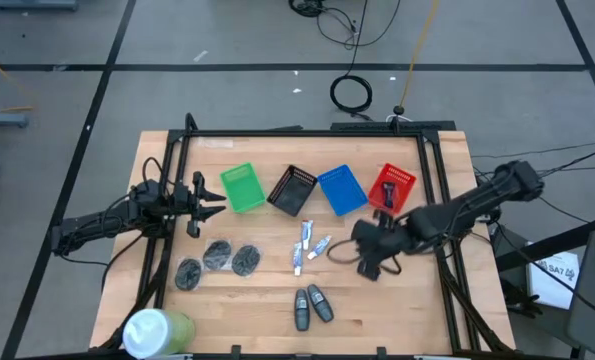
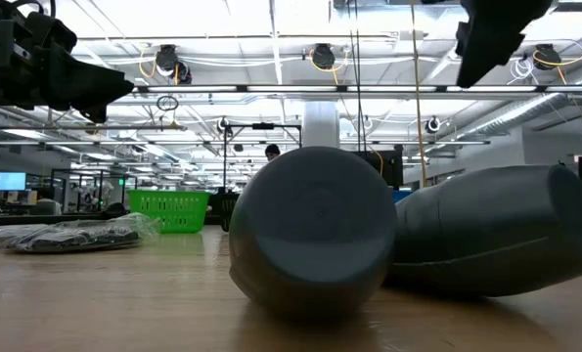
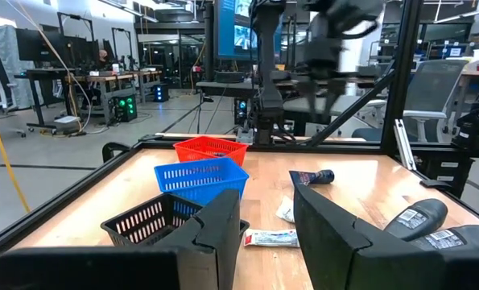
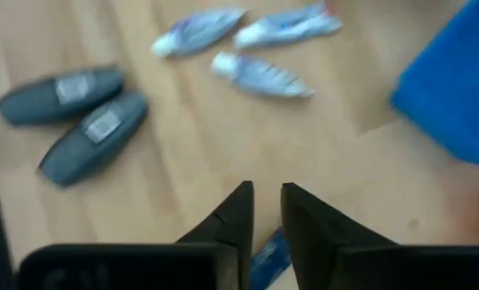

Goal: Pick & Place Travel size toiletries
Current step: Put the blue shave cream into the red bin

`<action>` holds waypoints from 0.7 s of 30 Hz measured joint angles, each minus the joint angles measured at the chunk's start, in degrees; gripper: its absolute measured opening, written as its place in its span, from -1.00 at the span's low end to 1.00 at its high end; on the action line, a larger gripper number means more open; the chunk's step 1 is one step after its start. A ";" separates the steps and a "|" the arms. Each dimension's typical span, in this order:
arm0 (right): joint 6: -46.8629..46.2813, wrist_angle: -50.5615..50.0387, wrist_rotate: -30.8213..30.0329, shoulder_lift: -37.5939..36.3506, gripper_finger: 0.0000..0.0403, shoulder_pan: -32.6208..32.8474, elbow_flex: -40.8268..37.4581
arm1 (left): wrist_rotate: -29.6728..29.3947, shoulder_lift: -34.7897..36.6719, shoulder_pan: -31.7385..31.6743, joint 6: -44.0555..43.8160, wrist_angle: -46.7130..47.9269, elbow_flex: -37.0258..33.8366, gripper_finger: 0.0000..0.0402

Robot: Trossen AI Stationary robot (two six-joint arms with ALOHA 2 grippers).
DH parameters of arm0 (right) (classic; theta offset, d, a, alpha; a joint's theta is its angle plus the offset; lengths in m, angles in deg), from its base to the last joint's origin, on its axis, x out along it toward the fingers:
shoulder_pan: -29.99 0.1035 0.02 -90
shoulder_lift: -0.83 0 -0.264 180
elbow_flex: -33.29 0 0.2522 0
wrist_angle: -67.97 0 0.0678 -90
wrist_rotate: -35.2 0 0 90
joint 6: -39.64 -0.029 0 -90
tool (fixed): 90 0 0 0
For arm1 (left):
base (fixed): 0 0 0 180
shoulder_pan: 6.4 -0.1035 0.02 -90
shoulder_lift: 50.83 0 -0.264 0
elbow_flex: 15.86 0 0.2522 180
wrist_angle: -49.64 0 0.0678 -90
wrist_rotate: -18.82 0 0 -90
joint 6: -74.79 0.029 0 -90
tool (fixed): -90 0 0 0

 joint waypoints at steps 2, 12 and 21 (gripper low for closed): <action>-0.05 -1.23 1.65 2.87 -0.84 1.13 1.48 | 0.02 0.00 0.00 -0.02 0.02 0.00 -0.43; -16.95 -2.58 9.93 5.25 -0.91 2.70 -5.16 | 0.02 -0.01 -0.01 0.00 0.02 0.00 -0.43; -28.05 -0.37 10.78 4.22 -0.24 2.99 -15.71 | 0.00 -0.02 0.00 0.00 0.02 0.00 -0.43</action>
